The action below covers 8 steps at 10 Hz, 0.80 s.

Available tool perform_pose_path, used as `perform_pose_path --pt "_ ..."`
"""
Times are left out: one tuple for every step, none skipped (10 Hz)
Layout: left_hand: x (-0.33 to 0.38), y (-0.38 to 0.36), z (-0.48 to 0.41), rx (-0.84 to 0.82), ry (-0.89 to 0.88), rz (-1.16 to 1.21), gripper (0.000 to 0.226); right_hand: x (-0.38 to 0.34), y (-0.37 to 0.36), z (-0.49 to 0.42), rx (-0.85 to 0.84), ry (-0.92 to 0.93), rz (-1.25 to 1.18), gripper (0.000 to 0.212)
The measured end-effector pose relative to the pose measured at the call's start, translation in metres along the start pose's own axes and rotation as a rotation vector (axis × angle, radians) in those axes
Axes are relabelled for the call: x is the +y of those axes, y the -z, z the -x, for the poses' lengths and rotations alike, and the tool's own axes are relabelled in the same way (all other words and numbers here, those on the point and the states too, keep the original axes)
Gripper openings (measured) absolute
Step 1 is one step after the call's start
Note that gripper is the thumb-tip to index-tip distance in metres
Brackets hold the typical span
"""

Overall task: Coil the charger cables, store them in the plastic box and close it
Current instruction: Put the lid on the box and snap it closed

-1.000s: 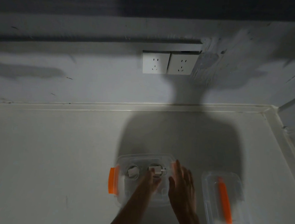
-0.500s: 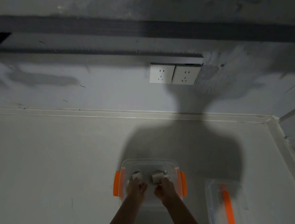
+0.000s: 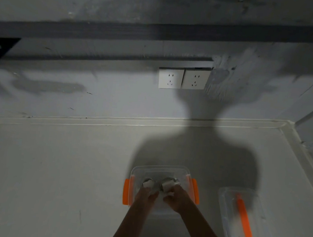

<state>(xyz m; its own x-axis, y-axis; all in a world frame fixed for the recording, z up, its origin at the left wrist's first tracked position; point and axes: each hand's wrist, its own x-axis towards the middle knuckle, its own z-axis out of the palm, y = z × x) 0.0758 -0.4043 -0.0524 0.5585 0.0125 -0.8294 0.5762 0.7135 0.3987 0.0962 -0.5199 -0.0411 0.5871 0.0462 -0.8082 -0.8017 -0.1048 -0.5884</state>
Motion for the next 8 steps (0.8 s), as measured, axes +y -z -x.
perform_pose_path --pt "0.005 0.011 0.010 0.256 -0.083 -0.472 0.028 -0.035 0.002 0.040 -0.071 -0.124 -0.164 0.020" --pt "0.013 -0.014 0.036 0.262 -0.198 -0.311 0.017 -0.030 0.011 0.052 -0.067 -0.137 -0.326 0.010" --pt "0.008 -0.041 0.058 0.386 -0.297 -0.262 0.019 -0.011 0.029 0.060 -0.111 -0.034 -0.471 0.011" --pt "-0.001 -0.071 0.061 0.422 -0.566 -0.458 0.034 -0.003 0.054 0.083 -0.119 0.043 -0.609 0.009" --pt "-0.016 -0.118 0.072 0.304 -0.767 -0.800 0.051 0.012 0.089 0.093 0.006 0.069 -0.722 0.020" --pt "-0.043 -0.162 0.062 0.071 -0.808 -1.214 0.047 0.038 0.134 0.090 0.209 0.038 -0.837 0.019" --pt "-0.081 -0.194 0.021 -0.150 -0.635 -1.599 0.046 0.075 0.178 0.083 0.525 -0.086 -0.869 0.008" --pt "-0.118 -0.199 -0.031 -0.208 -0.517 -1.924 0.044 0.106 0.209 0.094 0.648 -0.202 -0.868 0.013"
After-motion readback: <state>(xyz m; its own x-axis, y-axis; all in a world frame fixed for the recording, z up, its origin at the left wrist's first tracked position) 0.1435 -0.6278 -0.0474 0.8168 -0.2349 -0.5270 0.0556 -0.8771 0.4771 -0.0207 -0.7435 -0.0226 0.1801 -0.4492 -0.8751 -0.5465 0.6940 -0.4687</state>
